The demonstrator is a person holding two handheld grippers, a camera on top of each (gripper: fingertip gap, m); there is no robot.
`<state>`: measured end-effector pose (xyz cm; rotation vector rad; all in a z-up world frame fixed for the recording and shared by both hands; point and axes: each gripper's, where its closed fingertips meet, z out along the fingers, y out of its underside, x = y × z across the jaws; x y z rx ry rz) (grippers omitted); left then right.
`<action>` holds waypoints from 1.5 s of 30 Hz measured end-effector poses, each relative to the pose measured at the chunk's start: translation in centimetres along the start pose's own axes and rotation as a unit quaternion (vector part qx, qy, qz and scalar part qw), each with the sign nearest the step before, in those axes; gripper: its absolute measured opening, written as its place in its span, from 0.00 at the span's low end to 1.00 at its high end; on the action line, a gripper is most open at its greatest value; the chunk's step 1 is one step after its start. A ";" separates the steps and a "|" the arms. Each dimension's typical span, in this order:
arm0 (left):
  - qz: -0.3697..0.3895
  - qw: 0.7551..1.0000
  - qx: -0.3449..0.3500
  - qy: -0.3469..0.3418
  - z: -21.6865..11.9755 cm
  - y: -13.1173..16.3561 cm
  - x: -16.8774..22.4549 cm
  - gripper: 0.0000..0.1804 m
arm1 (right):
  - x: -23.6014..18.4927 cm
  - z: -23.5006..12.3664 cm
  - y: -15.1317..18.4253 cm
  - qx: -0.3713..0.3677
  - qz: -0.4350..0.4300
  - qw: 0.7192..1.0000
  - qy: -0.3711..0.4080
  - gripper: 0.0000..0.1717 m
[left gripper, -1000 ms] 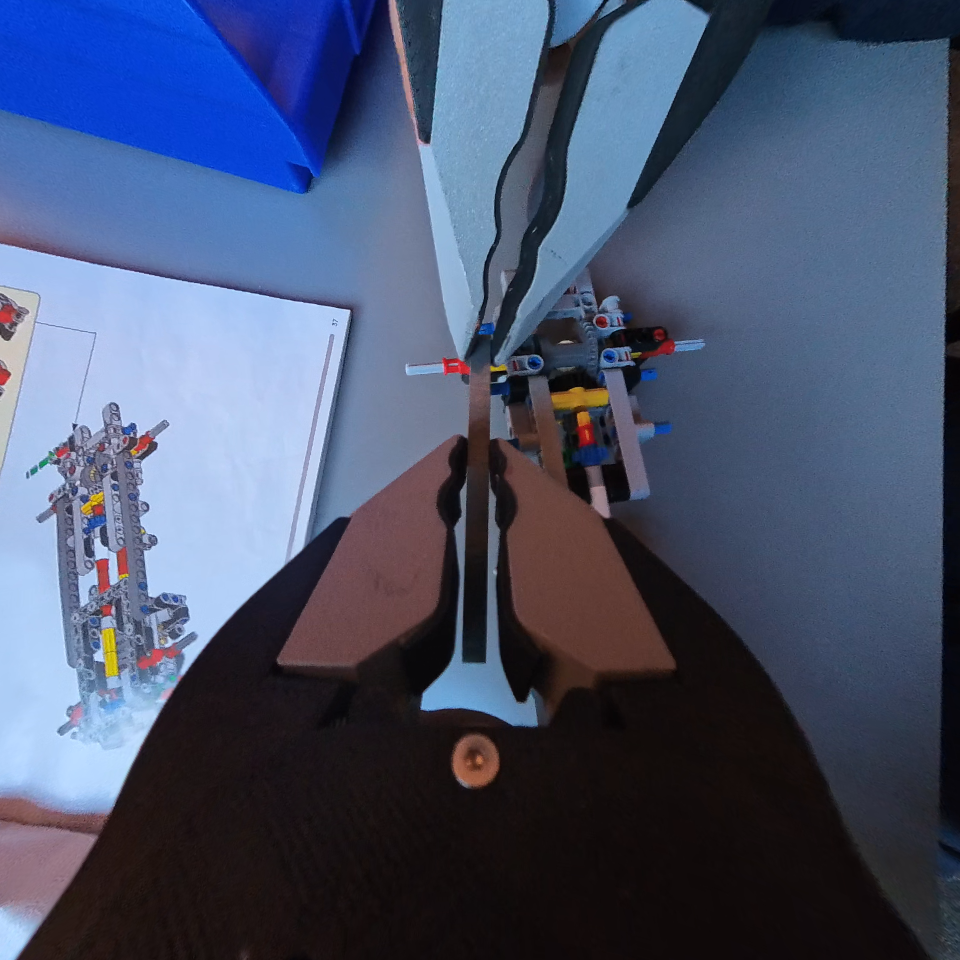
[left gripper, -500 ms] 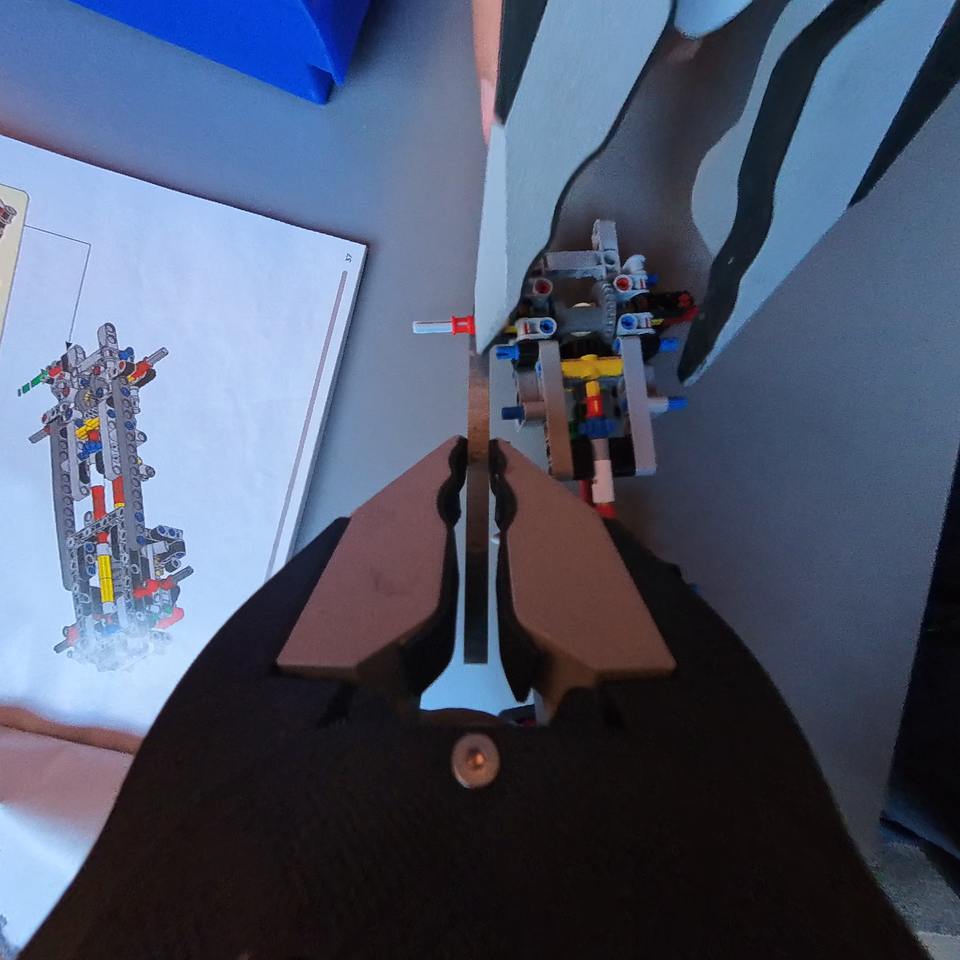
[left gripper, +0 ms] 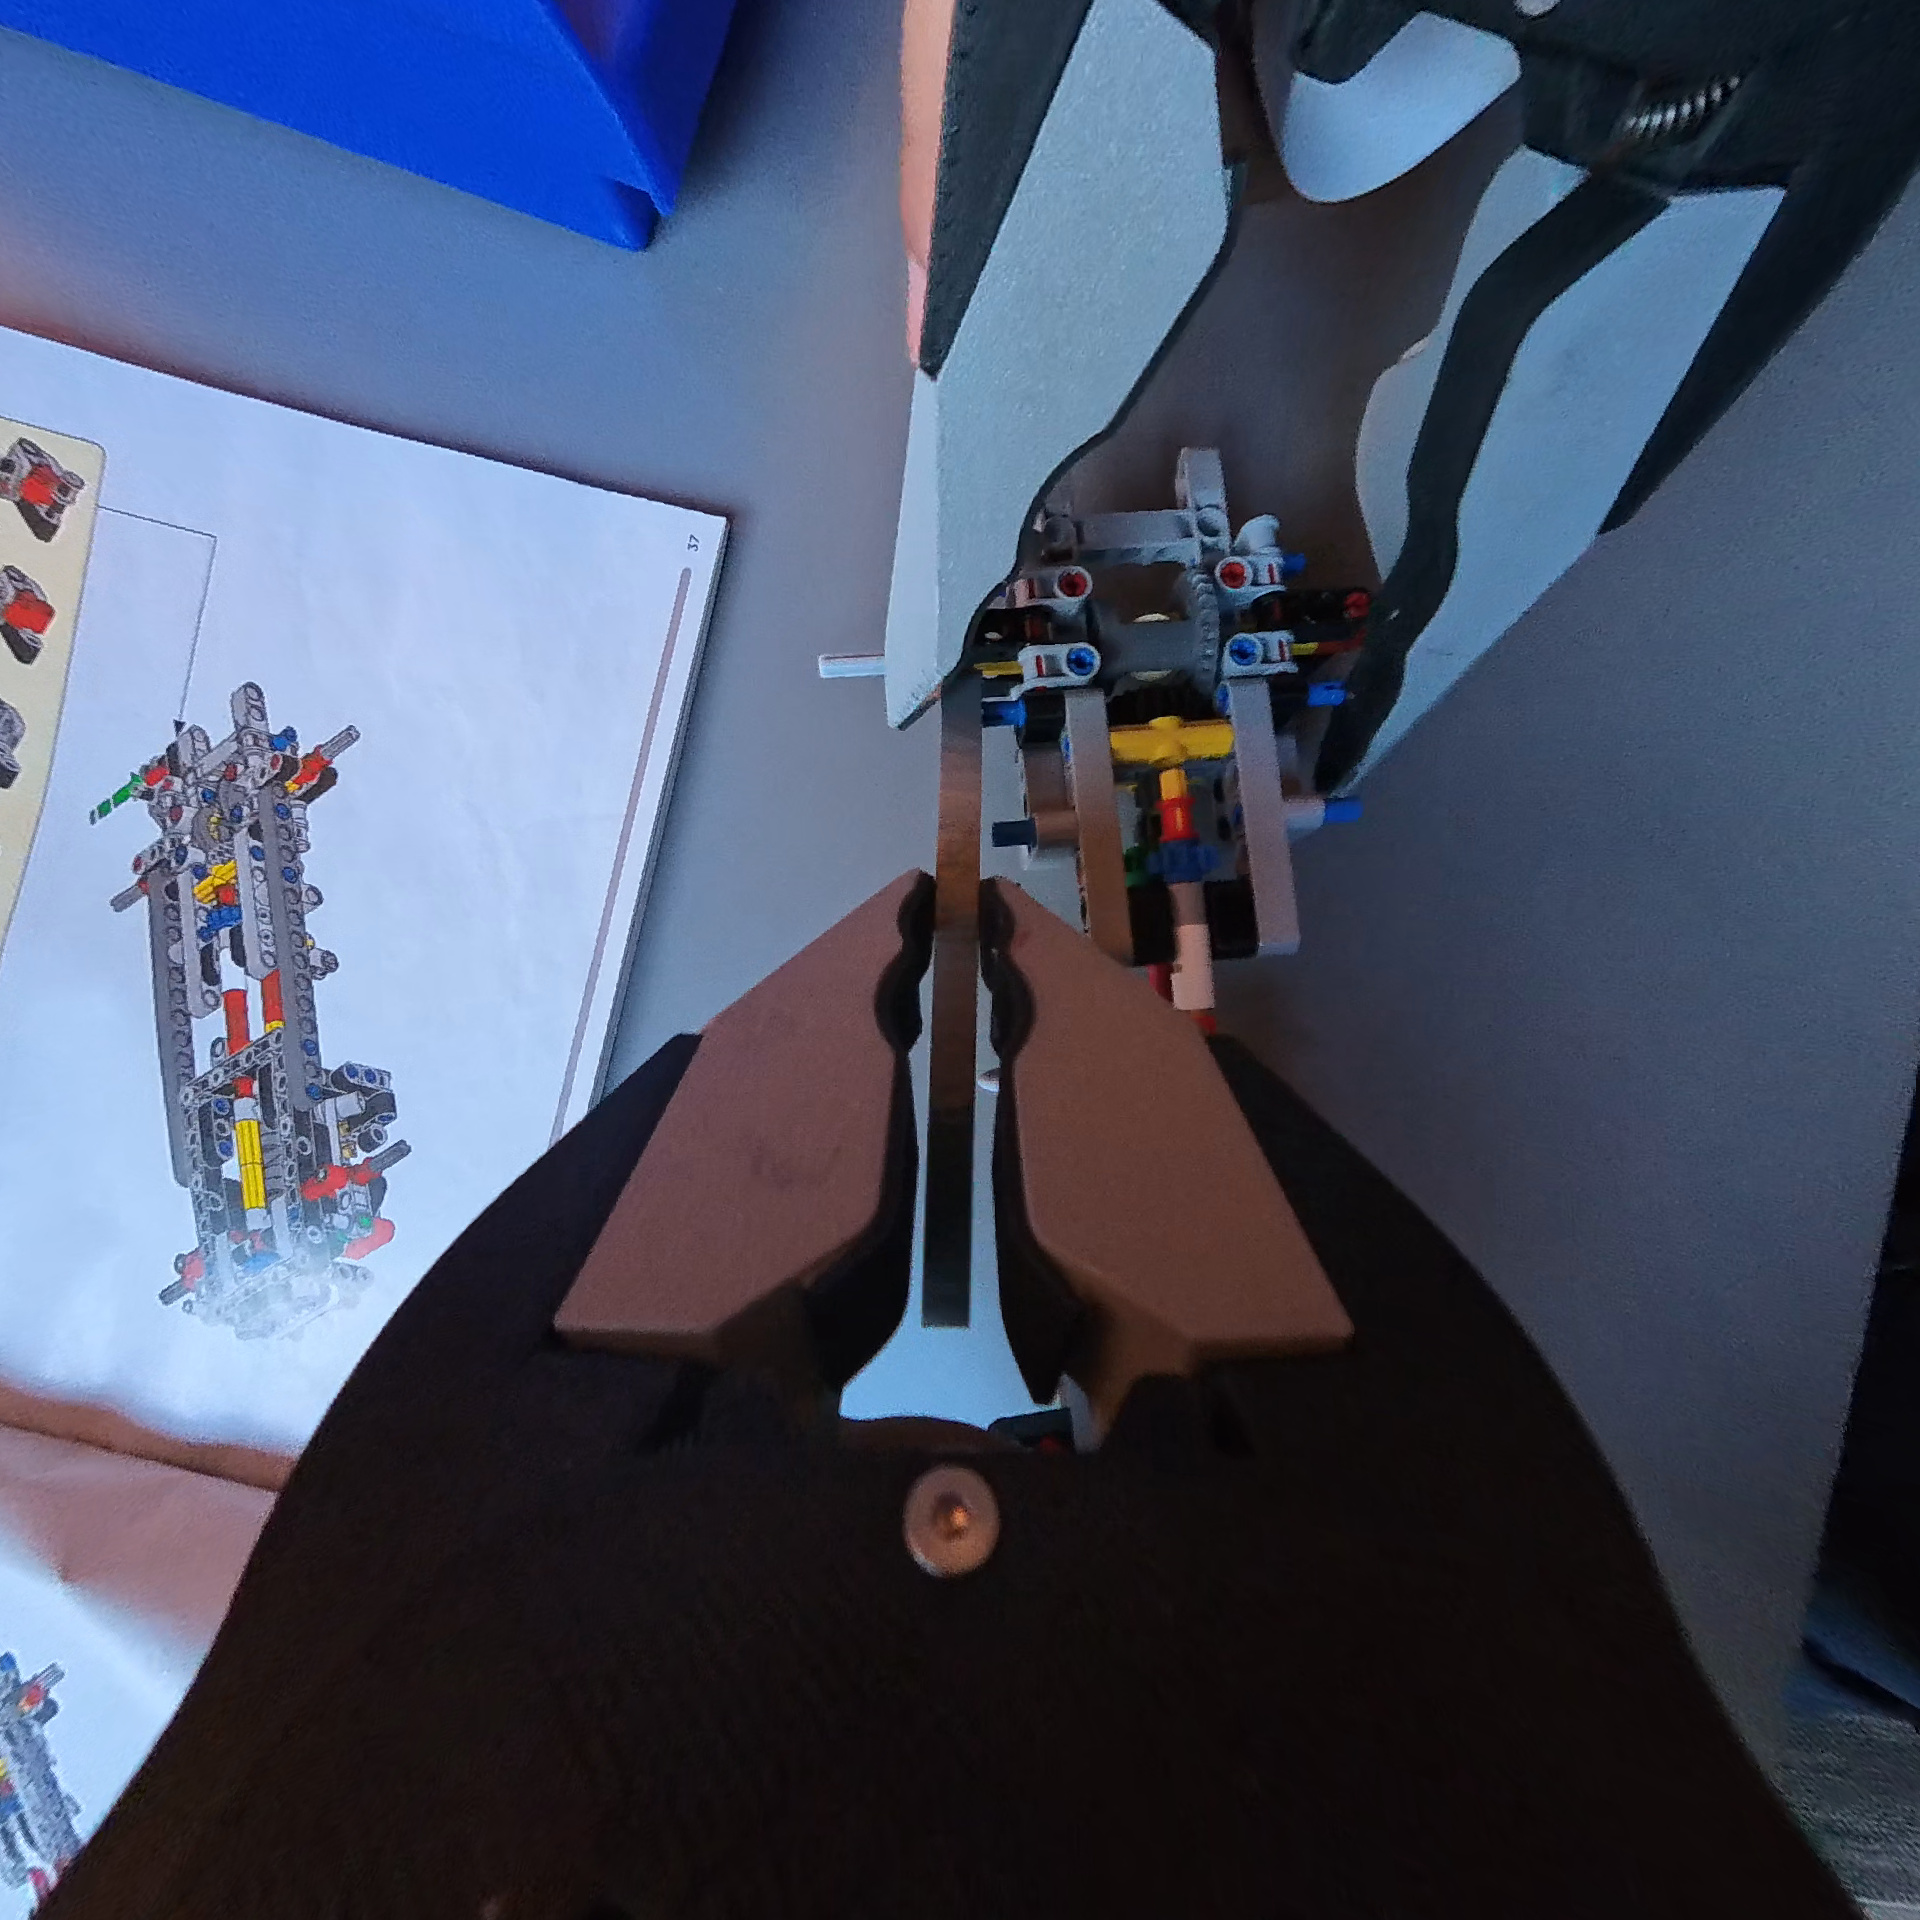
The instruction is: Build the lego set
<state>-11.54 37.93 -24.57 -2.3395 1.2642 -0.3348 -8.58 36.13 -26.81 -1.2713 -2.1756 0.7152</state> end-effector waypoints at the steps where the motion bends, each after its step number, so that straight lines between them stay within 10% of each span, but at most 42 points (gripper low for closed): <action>1: 0.001 1.000 0.000 -0.001 0.0 0.0 0.0 0.04 | 0.0 0.0 0.0 -0.001 0.001 1.000 -0.001 0.52; 45: 0.008 0.999 0.040 -0.007 0.0 -0.8 0.8 0.03 | 0.1 -0.3 0.3 -0.066 -0.005 0.997 0.038 0.46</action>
